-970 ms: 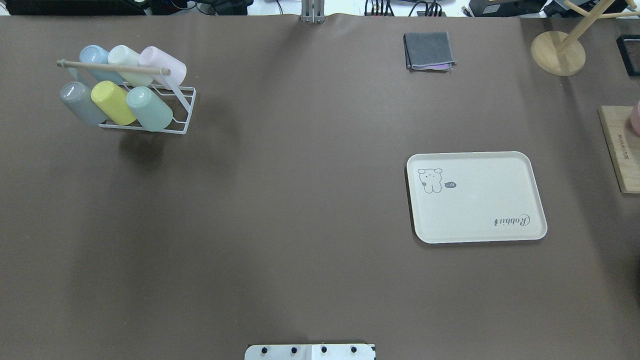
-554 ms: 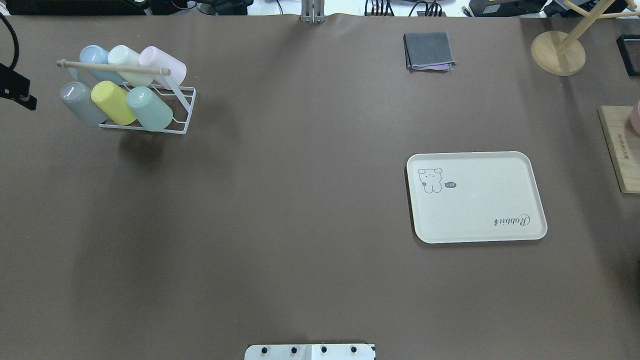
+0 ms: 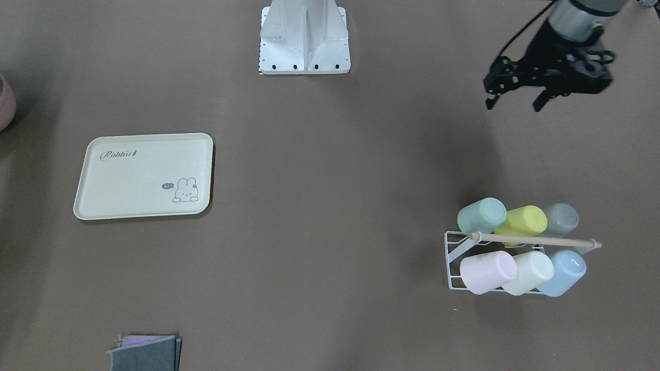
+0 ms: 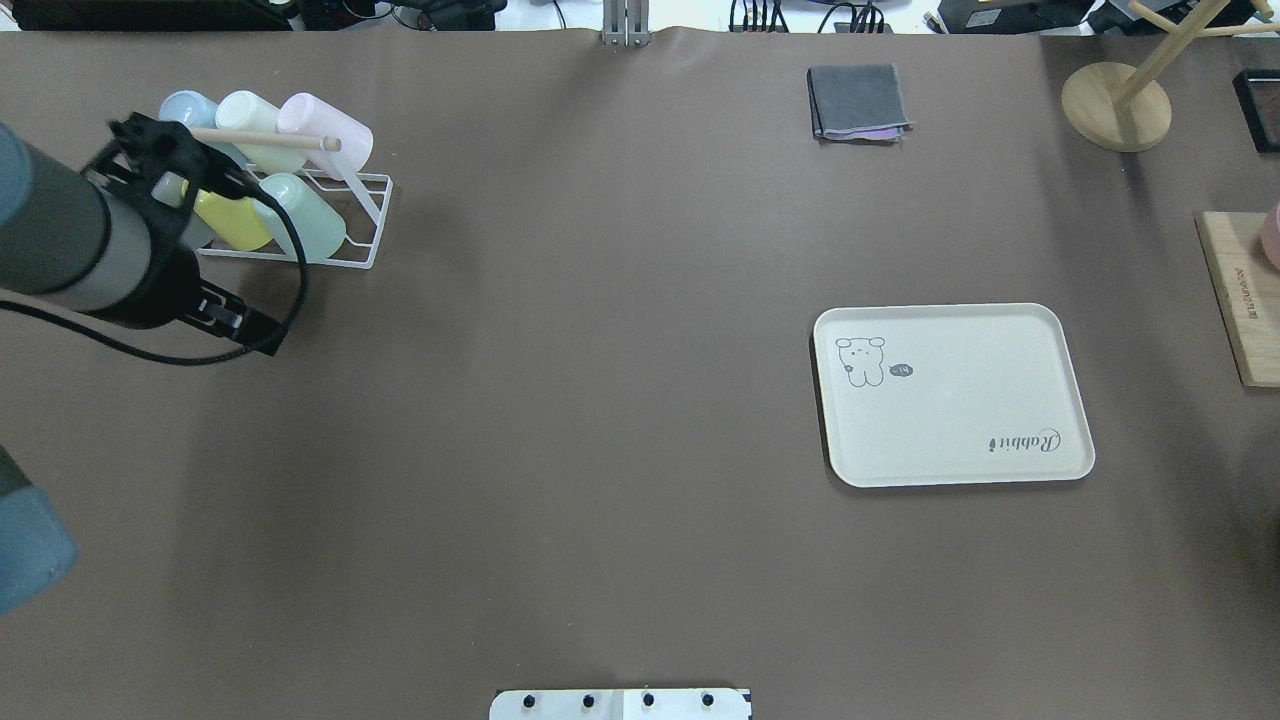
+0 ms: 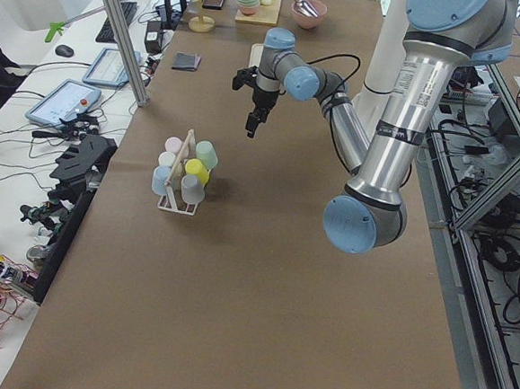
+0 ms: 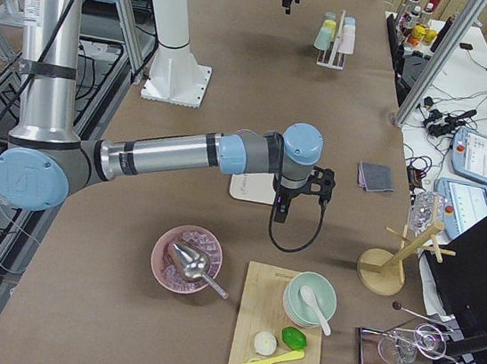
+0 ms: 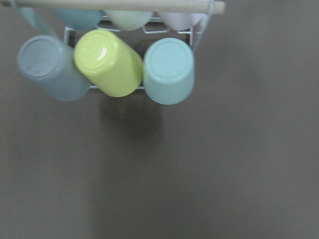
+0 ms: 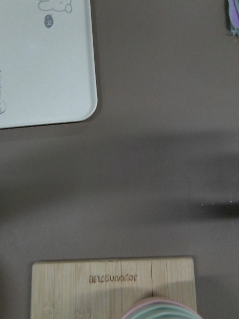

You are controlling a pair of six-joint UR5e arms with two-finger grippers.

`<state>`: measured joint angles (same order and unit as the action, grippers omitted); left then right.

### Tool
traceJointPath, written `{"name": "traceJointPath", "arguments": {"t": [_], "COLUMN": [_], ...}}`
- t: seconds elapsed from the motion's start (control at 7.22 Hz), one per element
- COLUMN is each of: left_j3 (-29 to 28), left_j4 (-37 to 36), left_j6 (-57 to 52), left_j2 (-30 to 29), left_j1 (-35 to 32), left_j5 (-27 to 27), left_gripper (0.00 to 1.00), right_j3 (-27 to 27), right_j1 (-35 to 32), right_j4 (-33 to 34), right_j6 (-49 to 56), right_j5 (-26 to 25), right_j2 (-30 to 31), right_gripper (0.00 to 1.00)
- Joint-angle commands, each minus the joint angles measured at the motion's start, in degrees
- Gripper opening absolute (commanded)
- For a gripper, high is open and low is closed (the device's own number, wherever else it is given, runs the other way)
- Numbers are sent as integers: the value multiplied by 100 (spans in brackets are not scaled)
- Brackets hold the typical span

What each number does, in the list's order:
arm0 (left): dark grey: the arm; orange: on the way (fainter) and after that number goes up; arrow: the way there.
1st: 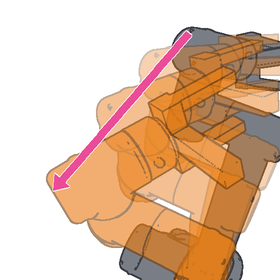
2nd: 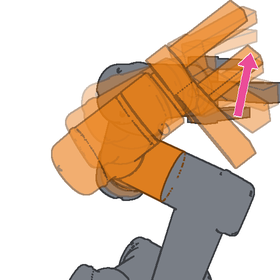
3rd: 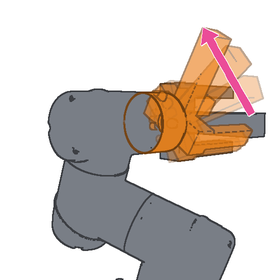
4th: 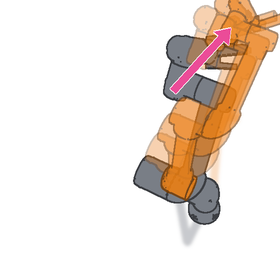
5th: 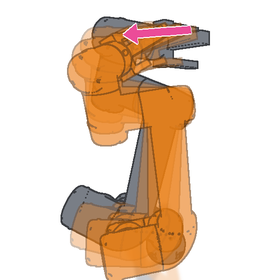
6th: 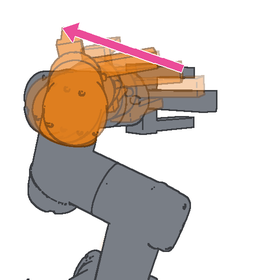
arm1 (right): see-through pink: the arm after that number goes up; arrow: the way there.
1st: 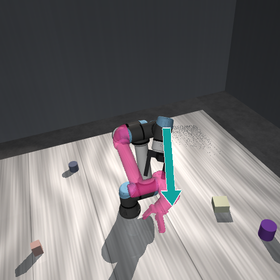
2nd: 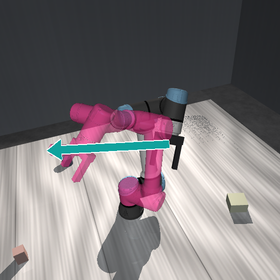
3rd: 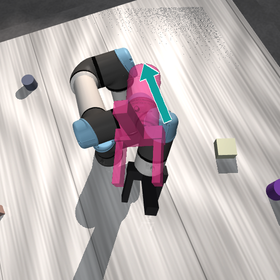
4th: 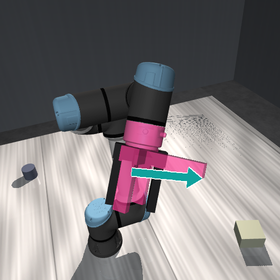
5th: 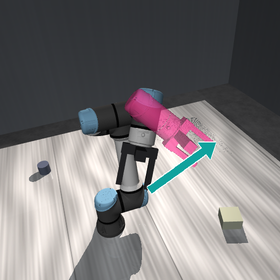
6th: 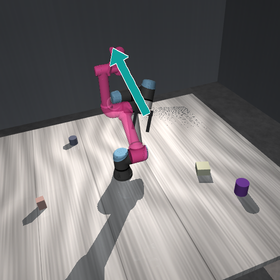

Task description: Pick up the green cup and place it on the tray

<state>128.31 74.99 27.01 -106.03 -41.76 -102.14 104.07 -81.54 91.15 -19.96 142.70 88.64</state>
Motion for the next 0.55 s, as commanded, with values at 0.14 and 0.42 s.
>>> {"name": "traceJointPath", "arguments": {"t": [0.14,0.42], "left_j3": [71,-86], "left_j4": [-194,-151], "left_j6": [-3446,-6447], "left_j2": [20,-84], "left_j1": [782,862], "left_j5": [2287,3772], "left_gripper": [98,98], "right_j3": [-1192,-1678], "right_j1": [1259,1684], "right_j4": [-3364,-4113], "right_j6": [-2750,-3206], "right_j5": [-529,-690], "right_j2": [-119,-127], "right_gripper": [100,100]}}
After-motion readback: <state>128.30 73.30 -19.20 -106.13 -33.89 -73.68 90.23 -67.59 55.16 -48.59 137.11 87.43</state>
